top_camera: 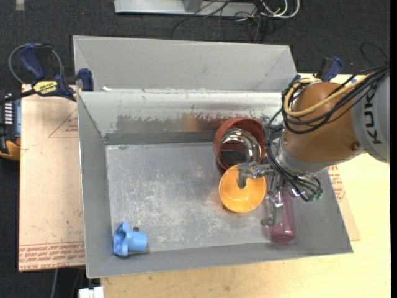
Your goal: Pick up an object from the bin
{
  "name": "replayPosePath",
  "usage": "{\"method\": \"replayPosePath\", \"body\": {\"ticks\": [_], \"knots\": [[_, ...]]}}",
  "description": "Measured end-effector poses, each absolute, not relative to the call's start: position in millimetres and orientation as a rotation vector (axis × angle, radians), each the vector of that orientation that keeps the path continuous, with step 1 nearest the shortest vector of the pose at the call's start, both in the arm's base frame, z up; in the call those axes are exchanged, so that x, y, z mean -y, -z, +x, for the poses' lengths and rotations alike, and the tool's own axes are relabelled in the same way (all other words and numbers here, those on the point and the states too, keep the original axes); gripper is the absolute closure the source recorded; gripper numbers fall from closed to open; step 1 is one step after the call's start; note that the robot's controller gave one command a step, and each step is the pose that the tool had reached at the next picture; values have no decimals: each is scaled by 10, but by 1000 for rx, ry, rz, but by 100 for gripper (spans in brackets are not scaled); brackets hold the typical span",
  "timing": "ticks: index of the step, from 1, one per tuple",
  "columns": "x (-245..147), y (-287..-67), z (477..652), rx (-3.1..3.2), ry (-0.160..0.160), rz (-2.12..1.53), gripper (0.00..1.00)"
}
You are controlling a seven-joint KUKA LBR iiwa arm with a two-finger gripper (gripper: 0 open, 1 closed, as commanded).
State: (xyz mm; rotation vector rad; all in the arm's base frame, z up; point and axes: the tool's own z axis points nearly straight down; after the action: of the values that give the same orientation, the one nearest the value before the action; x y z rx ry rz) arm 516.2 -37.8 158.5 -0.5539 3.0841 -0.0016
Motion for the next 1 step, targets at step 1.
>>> {"method": "replayPosePath", "body": {"ticks": [1], "knots": [[329, -1043, 5225, -3093, -7, -565, 0]]}}
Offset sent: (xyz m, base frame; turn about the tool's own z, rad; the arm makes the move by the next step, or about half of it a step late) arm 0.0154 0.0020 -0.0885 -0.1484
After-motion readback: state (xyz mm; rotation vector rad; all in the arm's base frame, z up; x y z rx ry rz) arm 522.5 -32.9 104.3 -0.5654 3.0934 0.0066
